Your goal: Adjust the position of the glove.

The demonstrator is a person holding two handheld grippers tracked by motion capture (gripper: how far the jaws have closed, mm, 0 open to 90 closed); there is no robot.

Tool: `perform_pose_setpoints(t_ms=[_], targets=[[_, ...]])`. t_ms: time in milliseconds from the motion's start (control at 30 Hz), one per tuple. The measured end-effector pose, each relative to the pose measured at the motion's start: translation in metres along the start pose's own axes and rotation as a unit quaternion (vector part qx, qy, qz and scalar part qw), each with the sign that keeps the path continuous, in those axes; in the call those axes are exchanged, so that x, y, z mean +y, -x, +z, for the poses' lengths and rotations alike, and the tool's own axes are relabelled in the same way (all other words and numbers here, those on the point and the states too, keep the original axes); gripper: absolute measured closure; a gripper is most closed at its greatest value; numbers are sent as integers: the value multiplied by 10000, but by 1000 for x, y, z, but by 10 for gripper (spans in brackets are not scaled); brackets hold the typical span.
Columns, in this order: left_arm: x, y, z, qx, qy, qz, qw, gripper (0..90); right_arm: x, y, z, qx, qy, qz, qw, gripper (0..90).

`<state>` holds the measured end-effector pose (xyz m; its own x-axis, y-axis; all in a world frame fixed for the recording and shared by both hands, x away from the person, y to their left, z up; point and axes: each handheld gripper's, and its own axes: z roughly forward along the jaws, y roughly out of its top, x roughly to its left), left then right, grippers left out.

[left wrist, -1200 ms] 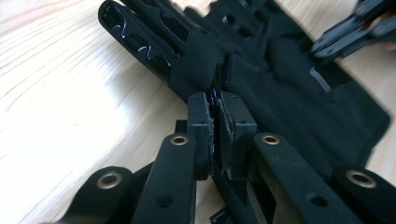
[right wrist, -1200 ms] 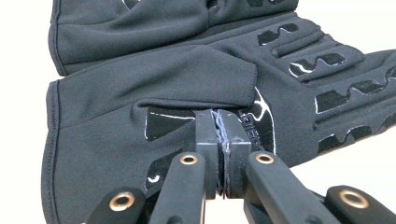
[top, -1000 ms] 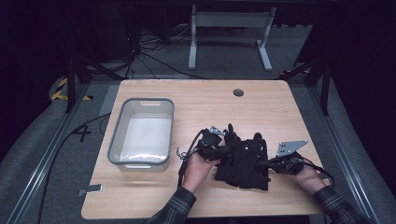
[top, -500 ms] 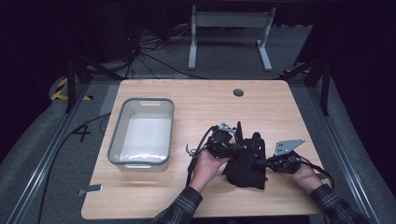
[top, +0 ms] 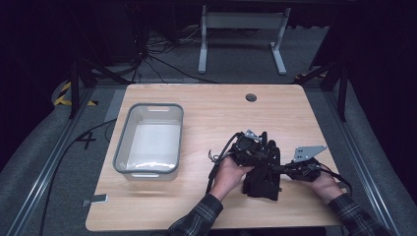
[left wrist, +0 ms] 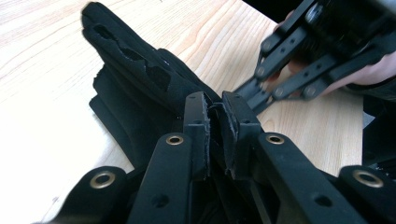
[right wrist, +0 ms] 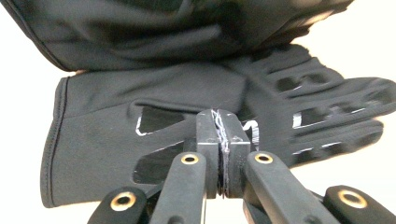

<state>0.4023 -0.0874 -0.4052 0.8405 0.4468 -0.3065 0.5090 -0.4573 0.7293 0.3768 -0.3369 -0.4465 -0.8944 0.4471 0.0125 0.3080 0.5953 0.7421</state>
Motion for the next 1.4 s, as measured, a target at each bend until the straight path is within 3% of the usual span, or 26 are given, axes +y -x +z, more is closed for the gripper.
perform_pose_setpoints(t_ms=[133, 200, 533, 700, 867, 1033, 1100, 1400], targets=[[1, 2, 4, -44, -14, 26, 10000, 805, -4, 5, -9, -113, 58, 55, 9999, 886], [2, 4, 7, -73, -22, 60, 10000, 790, -11, 10, -13, -237, -42, 116, 9996, 882], [4, 9, 14, -169, 15, 144, 9998, 751, -17, 19, -26, -414, 76, 278, 9987, 867], [5, 12, 12, -17, 64, 277, 9996, 700, -17, 19, -27, -436, 84, 286, 9986, 866], [7, 14, 4, -3, 179, 367, 9992, 678, -17, 19, -28, -424, 117, 291, 9986, 867], [5, 13, -1, 10, 107, 373, 9992, 755, -16, 18, -29, -396, 132, 297, 9987, 870], [1, 11, -3, 19, 35, 343, 9994, 829, -16, 15, -30, -319, 144, 319, 9989, 881], [-24, 6, -6, 70, -327, 248, 9991, 884, -11, 4, -23, -69, 134, 240, 9996, 892]])
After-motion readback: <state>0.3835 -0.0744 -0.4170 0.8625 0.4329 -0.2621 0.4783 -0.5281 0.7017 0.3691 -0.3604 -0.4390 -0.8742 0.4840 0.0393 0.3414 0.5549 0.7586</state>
